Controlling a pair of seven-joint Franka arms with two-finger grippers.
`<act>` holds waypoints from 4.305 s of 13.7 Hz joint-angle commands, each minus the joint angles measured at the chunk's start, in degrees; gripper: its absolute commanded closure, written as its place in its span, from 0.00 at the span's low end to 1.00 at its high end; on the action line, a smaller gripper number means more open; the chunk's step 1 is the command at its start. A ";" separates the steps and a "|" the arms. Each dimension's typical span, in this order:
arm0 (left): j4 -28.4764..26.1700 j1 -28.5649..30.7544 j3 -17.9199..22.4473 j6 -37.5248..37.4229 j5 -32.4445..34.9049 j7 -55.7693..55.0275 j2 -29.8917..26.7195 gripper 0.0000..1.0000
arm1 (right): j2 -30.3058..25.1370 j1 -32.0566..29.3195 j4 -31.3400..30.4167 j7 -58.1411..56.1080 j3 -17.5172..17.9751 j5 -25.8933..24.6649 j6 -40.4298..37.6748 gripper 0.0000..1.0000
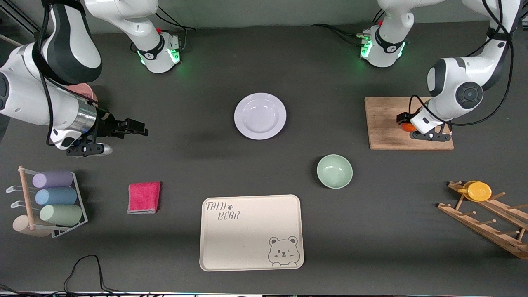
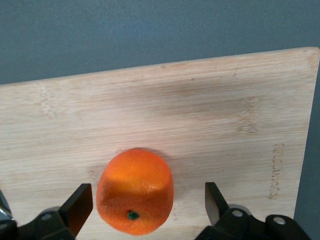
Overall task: Place orange and plate with both arms
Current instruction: 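Lower the left gripper and grasp the orange on the board, then lift the orange with the left gripper and carry it over the plate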
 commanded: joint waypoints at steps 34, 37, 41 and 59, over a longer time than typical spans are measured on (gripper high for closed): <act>57.95 -8.87 0.14 -57.37 2.17 -2.57 -0.09 1.00 | 2.04 -0.82 -4.87 -10.87 -5.46 18.42 2.21 0.00; 69.48 -10.09 -1.09 -63.00 0.68 -3.00 6.50 1.00 | 2.56 -0.82 -5.05 -10.96 -5.46 22.27 2.30 0.00; 72.41 -14.75 -4.94 -63.02 -2.58 -19.13 10.73 1.00 | 2.74 -0.47 -5.23 -11.05 -5.46 22.90 2.82 0.00; 79.28 -39.88 -17.79 -35.59 0.93 -72.07 39.30 1.00 | 3.45 0.23 -8.29 -10.87 -4.58 26.76 7.91 0.00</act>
